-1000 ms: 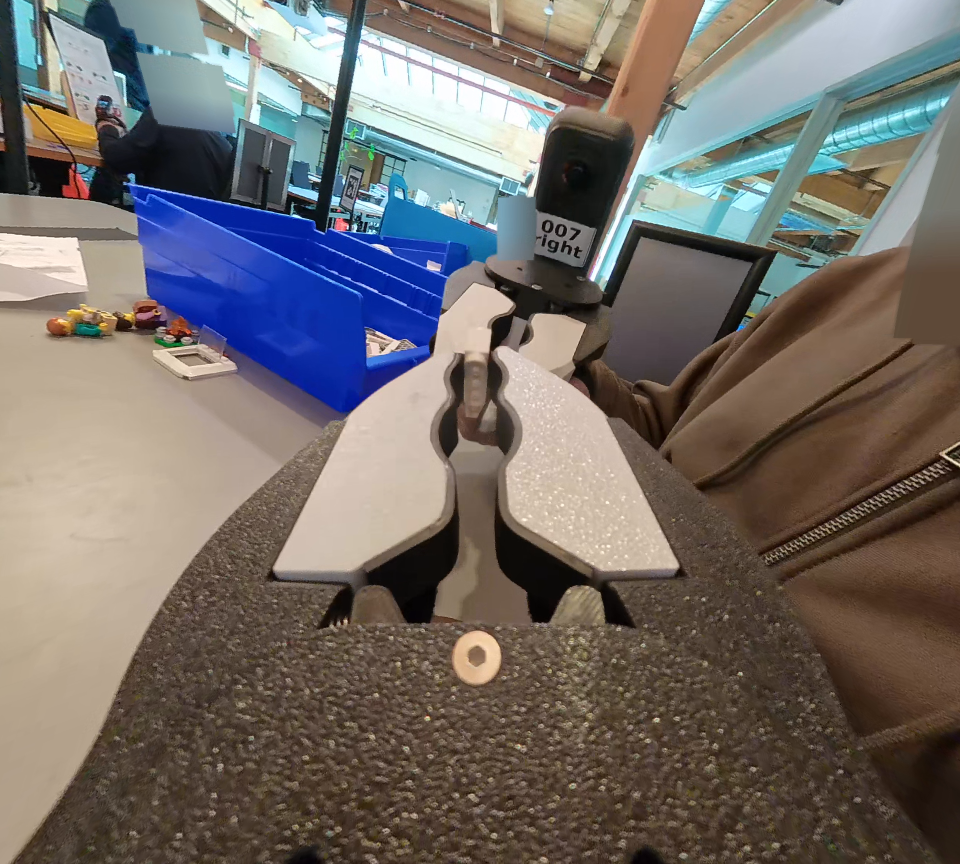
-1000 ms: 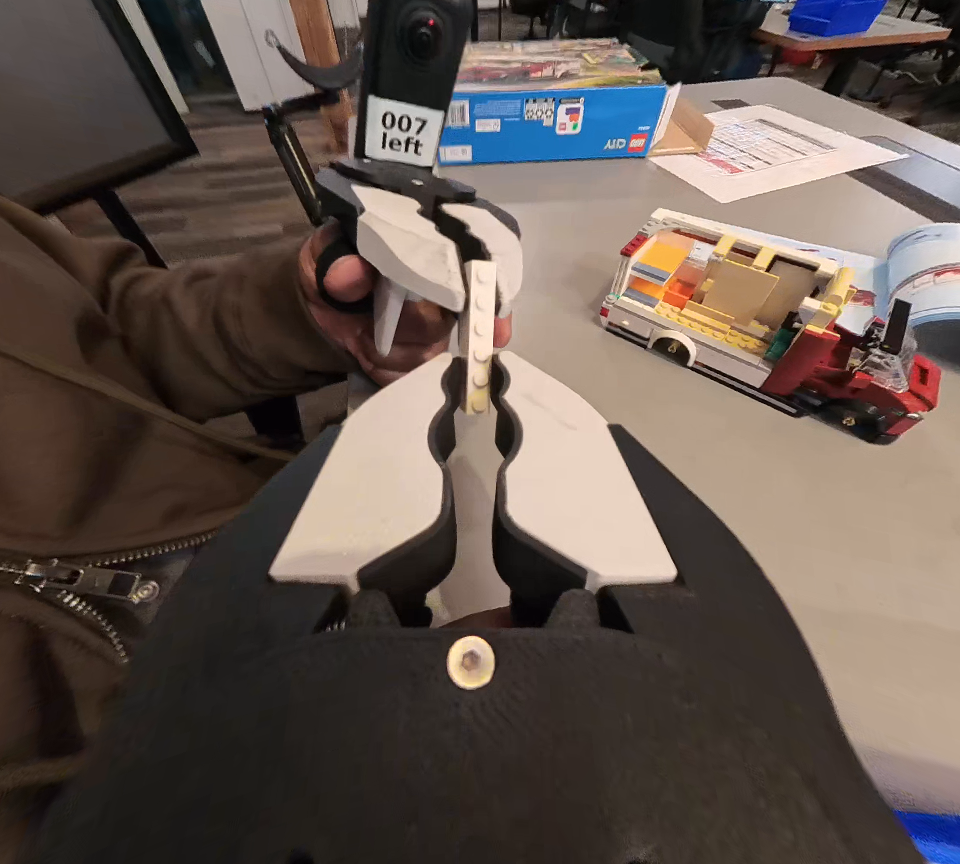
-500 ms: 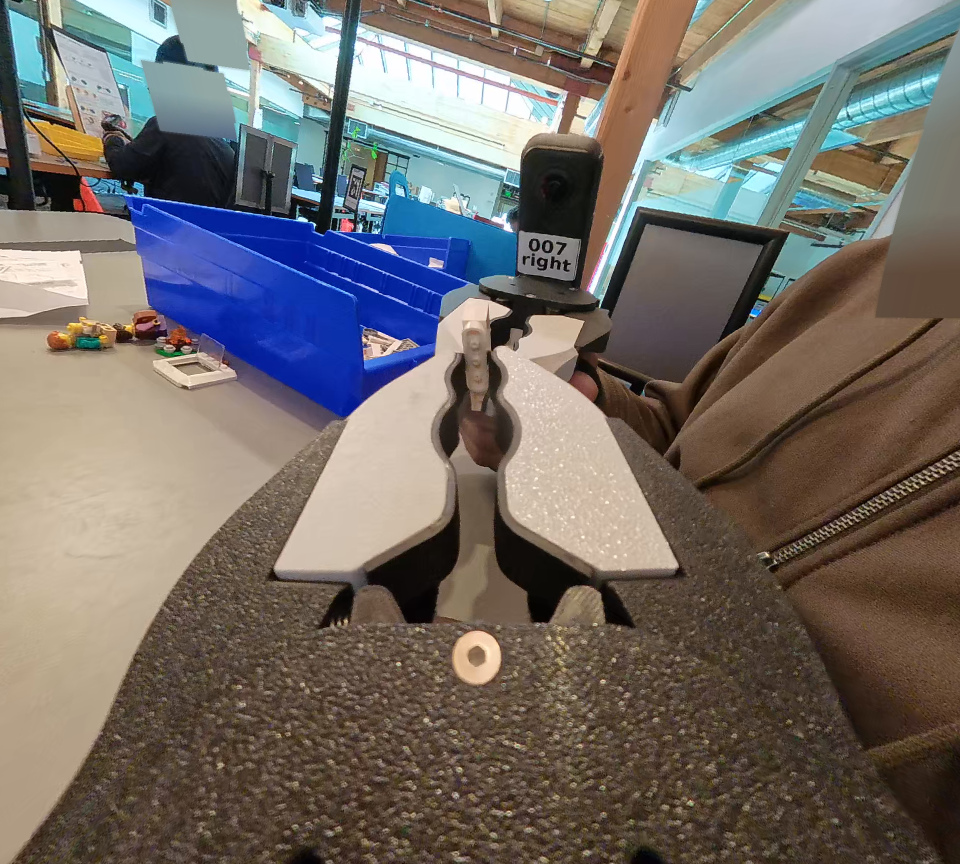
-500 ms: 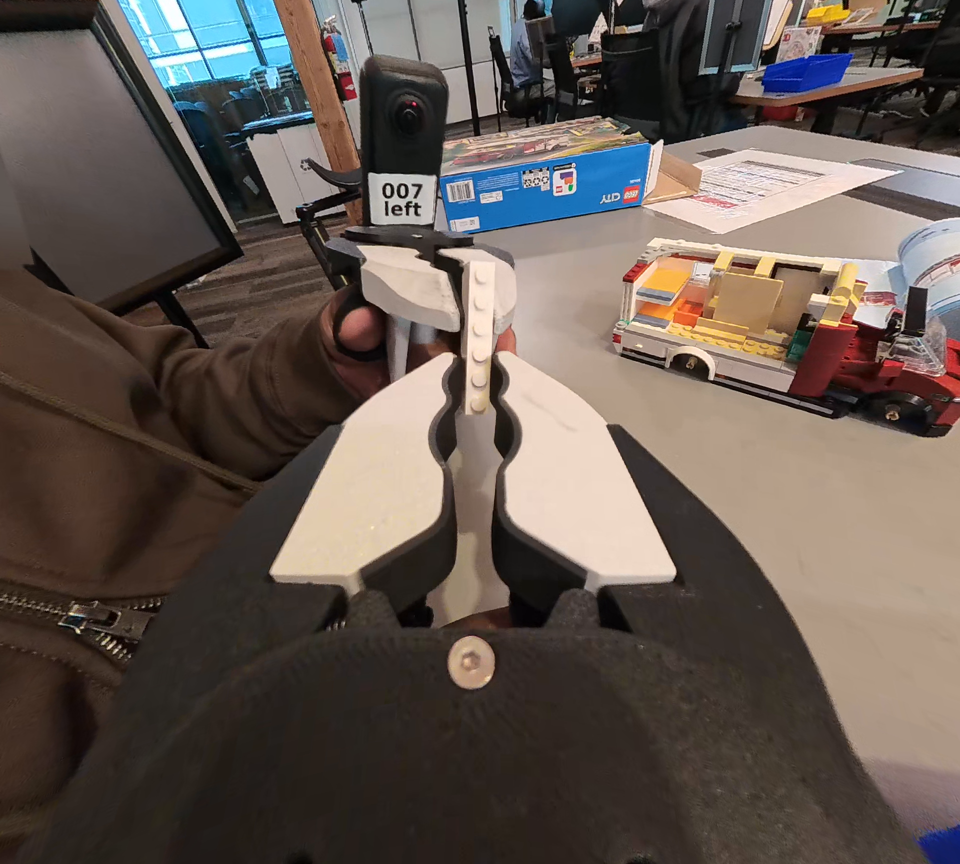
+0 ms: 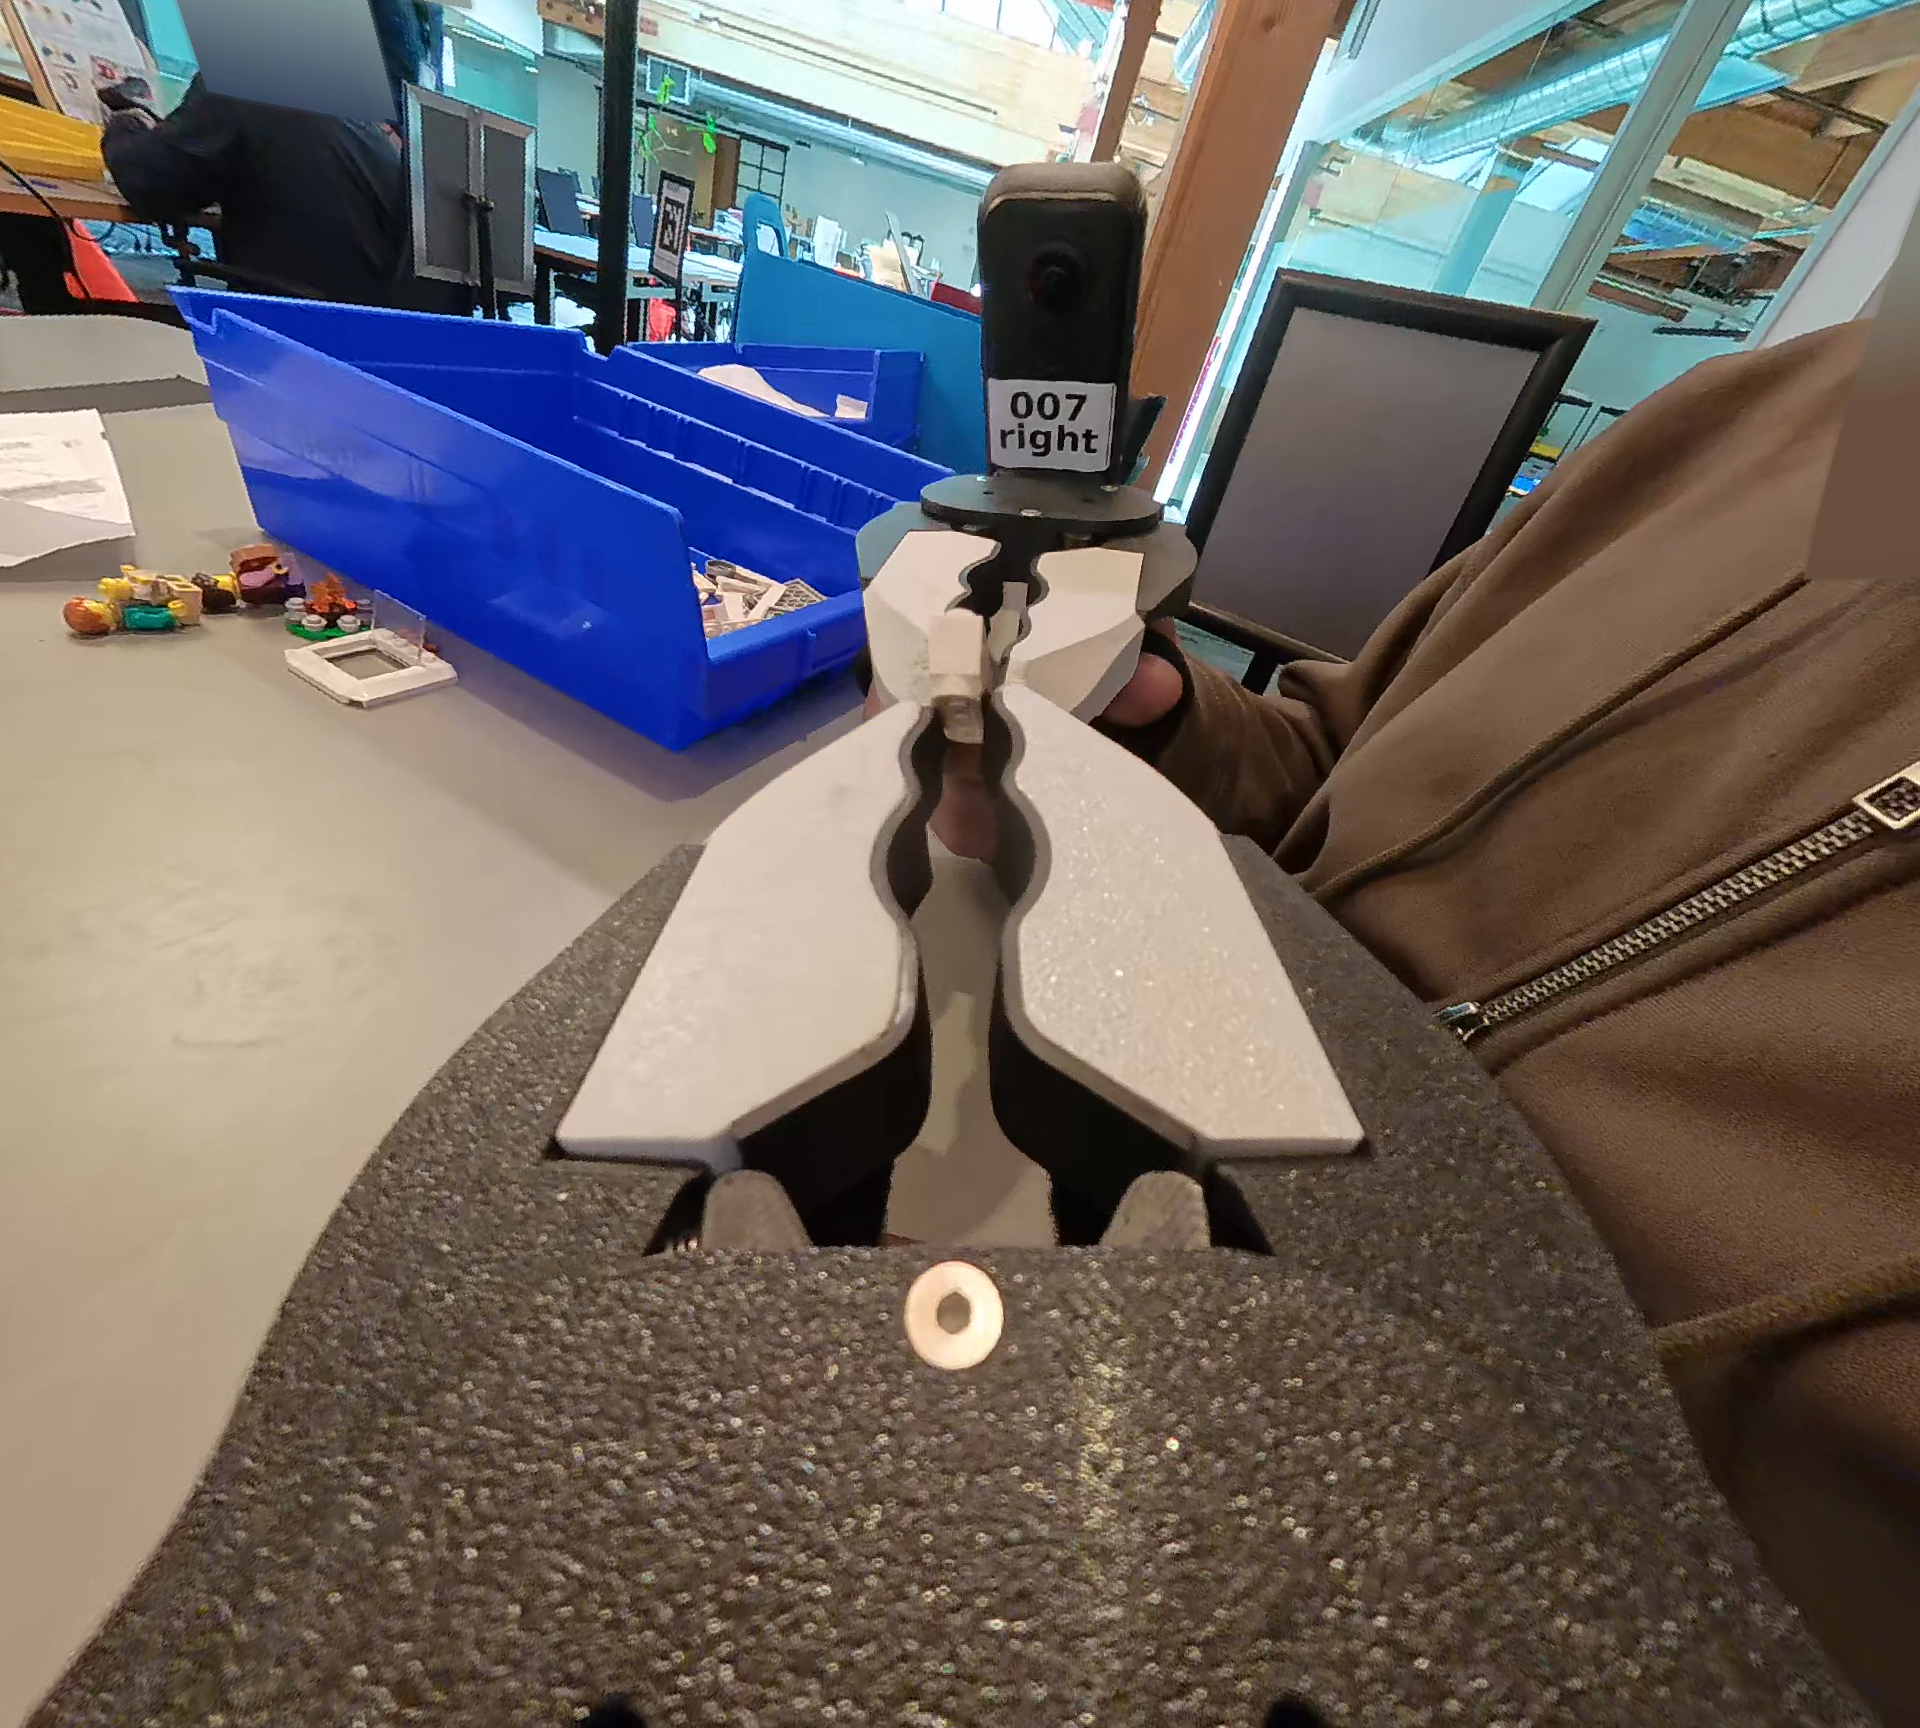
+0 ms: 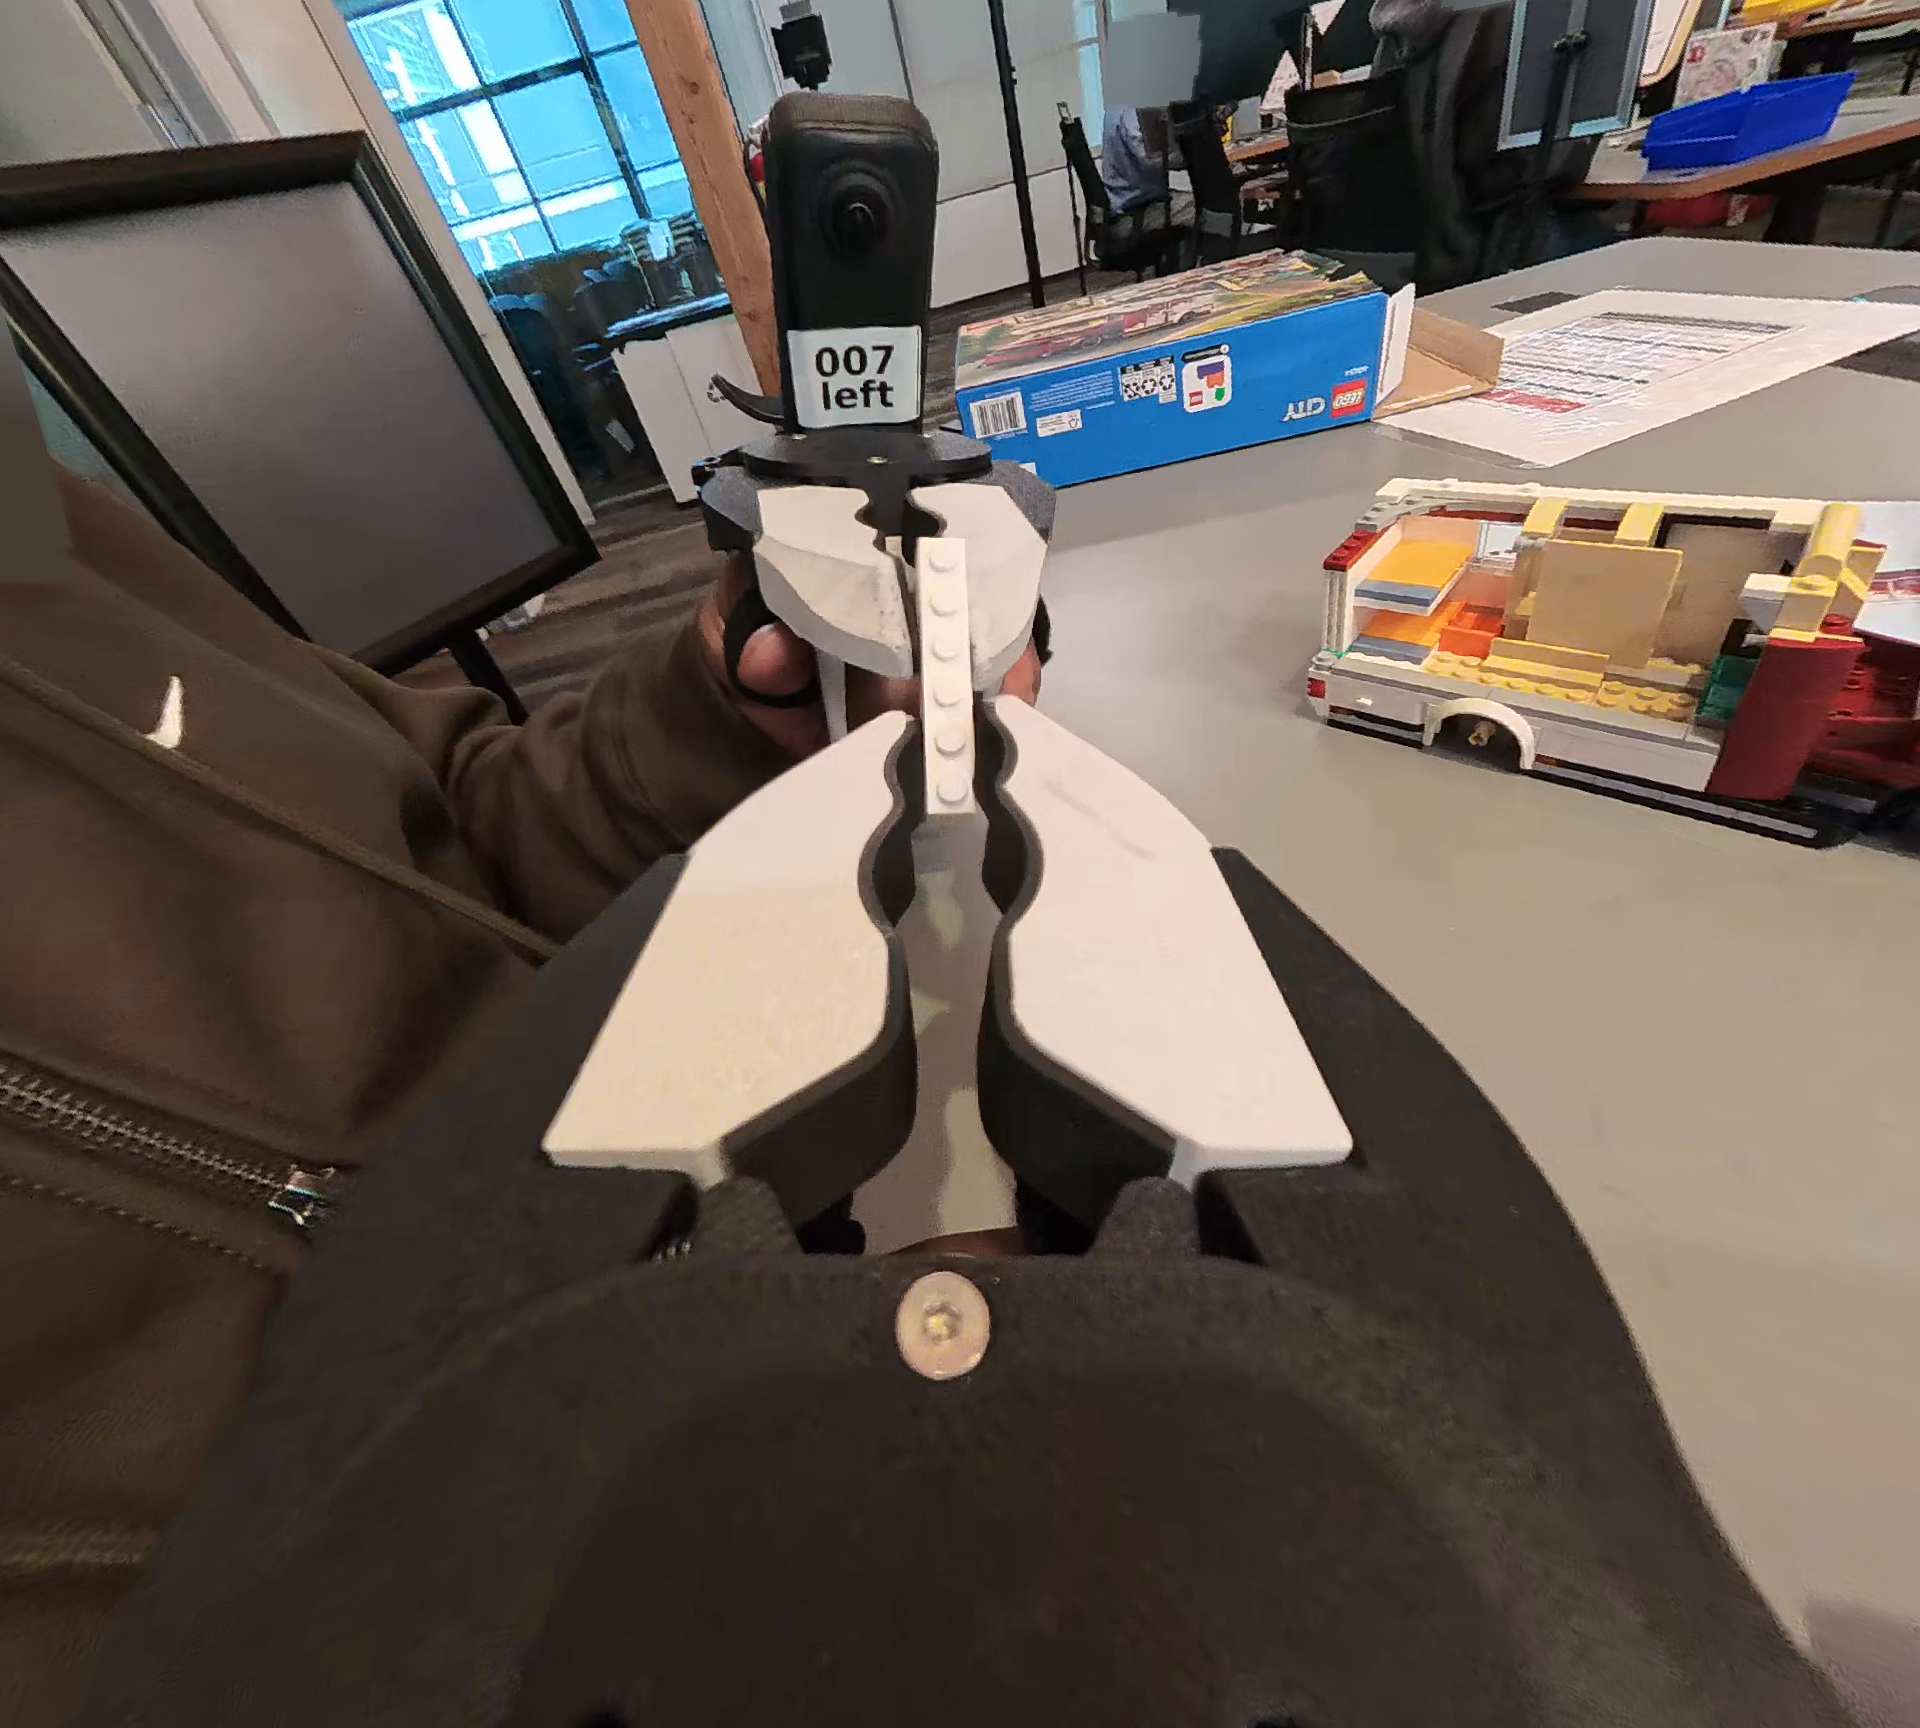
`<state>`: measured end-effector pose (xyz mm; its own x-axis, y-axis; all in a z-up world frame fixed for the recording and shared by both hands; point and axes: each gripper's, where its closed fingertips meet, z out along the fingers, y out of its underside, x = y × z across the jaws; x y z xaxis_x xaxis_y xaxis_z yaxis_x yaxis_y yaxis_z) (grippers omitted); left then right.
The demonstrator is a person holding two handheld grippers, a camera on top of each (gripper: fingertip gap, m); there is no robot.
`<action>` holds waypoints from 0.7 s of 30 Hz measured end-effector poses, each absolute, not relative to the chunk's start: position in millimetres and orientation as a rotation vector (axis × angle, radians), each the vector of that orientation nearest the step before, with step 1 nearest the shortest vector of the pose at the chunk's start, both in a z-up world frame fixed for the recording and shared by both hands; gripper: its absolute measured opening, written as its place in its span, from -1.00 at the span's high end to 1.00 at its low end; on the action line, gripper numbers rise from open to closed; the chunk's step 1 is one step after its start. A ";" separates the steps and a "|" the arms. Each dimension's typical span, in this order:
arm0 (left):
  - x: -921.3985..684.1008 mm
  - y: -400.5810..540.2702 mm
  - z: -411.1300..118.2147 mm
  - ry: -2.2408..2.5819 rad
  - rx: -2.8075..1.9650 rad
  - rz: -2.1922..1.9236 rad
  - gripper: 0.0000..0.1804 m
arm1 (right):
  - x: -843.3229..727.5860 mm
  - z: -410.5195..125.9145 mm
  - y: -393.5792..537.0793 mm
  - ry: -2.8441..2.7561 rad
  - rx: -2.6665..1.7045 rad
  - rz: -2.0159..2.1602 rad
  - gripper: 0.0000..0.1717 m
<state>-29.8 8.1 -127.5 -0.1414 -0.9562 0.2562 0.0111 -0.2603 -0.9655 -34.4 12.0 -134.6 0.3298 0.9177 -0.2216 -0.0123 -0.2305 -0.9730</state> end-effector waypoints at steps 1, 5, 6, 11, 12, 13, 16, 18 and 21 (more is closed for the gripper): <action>-30.1 7.8 -127.5 1.154 -1.308 -1.529 0.91 | -34.3 -134.0 11.7 -0.849 -1.534 1.112 0.90; -30.6 5.9 -127.3 1.163 -1.302 -1.554 0.91 | -33.6 -131.1 10.1 -0.840 -1.533 1.126 0.90; -30.8 4.9 -126.7 1.166 -1.300 -1.565 0.91 | -33.5 -129.9 9.2 -0.840 -1.530 1.128 0.90; -36.8 3.8 -128.1 1.195 -1.300 -1.572 0.92 | -18.3 -112.7 18.2 -0.702 -1.485 1.133 0.90; -46.4 10.6 -127.7 1.162 -1.304 -1.557 0.92 | 6.5 -96.7 28.1 -0.577 -1.441 1.175 0.90; -58.3 17.8 -124.3 1.108 -1.297 -1.572 0.92 | 37.2 -84.0 39.7 -0.455 -1.402 1.176 0.90; -77.0 32.8 -118.9 1.028 -1.286 -1.567 0.92 | 76.2 -81.9 46.8 -0.423 -1.435 1.081 0.90; -73.8 34.4 -117.0 1.021 -1.283 -1.558 0.92 | 76.8 -88.3 45.2 -0.476 -1.496 0.936 0.90; -62.1 33.0 -122.6 1.041 -1.308 -1.520 0.92 | 108.4 -92.8 57.1 -0.462 -1.593 0.560 0.90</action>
